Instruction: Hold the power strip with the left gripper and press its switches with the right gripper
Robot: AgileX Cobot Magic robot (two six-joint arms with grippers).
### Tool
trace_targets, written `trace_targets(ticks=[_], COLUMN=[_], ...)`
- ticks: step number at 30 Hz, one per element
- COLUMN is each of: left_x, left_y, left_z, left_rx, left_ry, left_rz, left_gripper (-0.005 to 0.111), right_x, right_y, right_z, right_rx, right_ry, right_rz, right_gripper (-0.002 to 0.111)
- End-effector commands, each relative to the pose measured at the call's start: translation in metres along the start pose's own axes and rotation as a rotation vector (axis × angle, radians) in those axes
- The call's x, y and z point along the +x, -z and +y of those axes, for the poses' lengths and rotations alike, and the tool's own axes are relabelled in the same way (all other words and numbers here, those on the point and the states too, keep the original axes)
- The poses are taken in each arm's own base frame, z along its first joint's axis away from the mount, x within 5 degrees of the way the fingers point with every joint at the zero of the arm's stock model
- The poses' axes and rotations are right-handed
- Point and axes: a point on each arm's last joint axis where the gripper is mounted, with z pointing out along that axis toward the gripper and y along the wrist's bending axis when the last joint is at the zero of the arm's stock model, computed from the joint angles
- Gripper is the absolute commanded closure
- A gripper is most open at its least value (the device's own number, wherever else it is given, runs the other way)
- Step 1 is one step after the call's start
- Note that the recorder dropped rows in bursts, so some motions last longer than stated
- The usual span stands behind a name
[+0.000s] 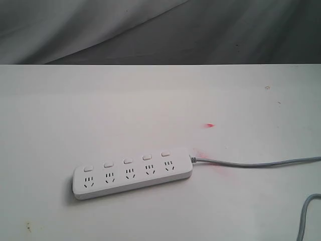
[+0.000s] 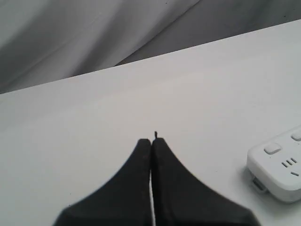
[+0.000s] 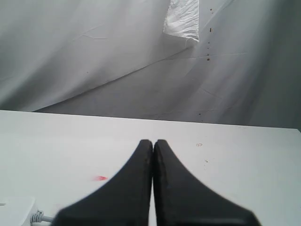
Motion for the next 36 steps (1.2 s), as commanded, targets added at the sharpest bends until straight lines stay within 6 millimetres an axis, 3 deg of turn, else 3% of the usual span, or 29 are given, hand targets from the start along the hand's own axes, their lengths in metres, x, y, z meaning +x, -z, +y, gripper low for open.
trace_targets(ticks=[1, 7, 14, 23, 25, 29, 31, 36], left_x=[0.000, -0.007, -0.013, -0.014, -0.038, -0.116, -0.140, -0.159], left_y=[0.000, 0.001, 0.001, 0.002, 0.009, 0.030, 0.018, -0.043], left_z=[0.000, -0.001, 0.004, 0.006, 0.001, -0.002, -0.005, -0.010], left_rx=[0.001, 0.032, 0.002, -0.002, 0.093, 0.280, 0.388, 0.637], left_ry=[0.040, 0.468, 0.667, 0.788, 0.667, 0.287, 0.115, -0.168], left_rz=[-0.011, -0.085, -0.164, -0.184, -0.146, -0.091, 0.063, 0.310], left_gripper=[0.106, 0.106, 0.106, 0.107, 0.107, 0.107, 0.107, 0.107], right_x=[0.001, 0.001, 0.001, 0.001, 0.001, 0.001, 0.001, 0.001], right_y=[0.000, 0.000, 0.000, 0.000, 0.000, 0.000, 0.000, 0.000], right_z=[0.000, 0.000, 0.000, 0.000, 0.000, 0.000, 0.000, 0.000], right_rx=[0.007, 0.007, 0.007, 0.007, 0.007, 0.007, 0.007, 0.007], right_ry=[0.007, 0.007, 0.007, 0.007, 0.007, 0.007, 0.007, 0.007], right_rz=[0.000, 0.000, 0.000, 0.000, 0.000, 0.000, 0.000, 0.000], right_gripper=[0.108, 0.108, 0.108, 0.108, 0.108, 0.108, 0.108, 0.108])
